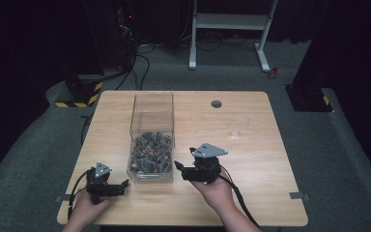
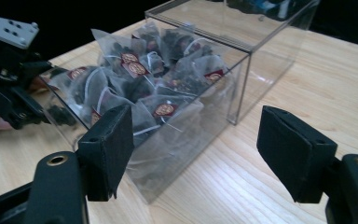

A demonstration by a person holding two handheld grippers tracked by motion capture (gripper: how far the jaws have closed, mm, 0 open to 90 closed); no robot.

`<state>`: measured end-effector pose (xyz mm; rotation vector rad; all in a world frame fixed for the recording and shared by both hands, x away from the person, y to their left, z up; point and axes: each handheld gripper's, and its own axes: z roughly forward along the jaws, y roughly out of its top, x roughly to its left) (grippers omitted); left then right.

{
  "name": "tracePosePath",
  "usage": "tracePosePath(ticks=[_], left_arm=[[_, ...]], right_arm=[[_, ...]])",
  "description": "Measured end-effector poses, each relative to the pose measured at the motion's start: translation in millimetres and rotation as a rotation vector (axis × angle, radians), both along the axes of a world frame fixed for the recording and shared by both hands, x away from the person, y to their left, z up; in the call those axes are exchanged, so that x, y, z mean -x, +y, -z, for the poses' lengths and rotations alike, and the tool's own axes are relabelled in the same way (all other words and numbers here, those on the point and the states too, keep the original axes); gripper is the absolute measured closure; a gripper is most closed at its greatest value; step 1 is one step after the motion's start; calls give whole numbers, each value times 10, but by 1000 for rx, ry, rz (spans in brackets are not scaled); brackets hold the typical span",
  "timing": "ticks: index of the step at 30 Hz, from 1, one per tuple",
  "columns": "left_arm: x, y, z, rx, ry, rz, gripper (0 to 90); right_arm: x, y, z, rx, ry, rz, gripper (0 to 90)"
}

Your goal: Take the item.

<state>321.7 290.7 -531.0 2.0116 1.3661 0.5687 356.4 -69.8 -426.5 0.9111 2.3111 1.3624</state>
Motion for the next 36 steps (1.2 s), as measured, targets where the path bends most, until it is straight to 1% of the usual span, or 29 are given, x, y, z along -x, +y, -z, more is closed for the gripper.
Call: tracePosePath(ticks=[5, 6, 10, 11, 14, 23, 25, 31, 35, 36], left_arm=[[0, 0, 0, 0, 0, 0, 6], [0, 0, 0, 0, 0, 0, 6], [0, 0, 0, 0, 0, 0, 6], [0, 0, 0, 0, 0, 0, 6], [0, 0, 0, 0, 0, 0, 6], [0, 0, 0, 0, 0, 0, 6], [0, 0, 0, 0, 0, 0, 6], [0, 0, 0, 0, 0, 0, 6], [0, 0, 0, 0, 0, 0, 6], [0, 0, 0, 0, 0, 0, 6]], right_arm=[[-10, 64, -10, -5, 10, -20, 309], [-12, 85, -12, -7, 13, -26, 330], [-12, 145, -17, -11, 16, -39, 365], [-11, 157, -20, -12, 22, -40, 368], [-14, 200, -23, -8, 9, -49, 376], [-26, 299, -18, -8, 13, -61, 376], [-28, 322, -15, -5, 8, -67, 380], [-29, 404, -14, 3, 12, -82, 381], [-25, 445, -16, 6, 10, -91, 391], [-28, 457, -14, 7, 3, -98, 404]])
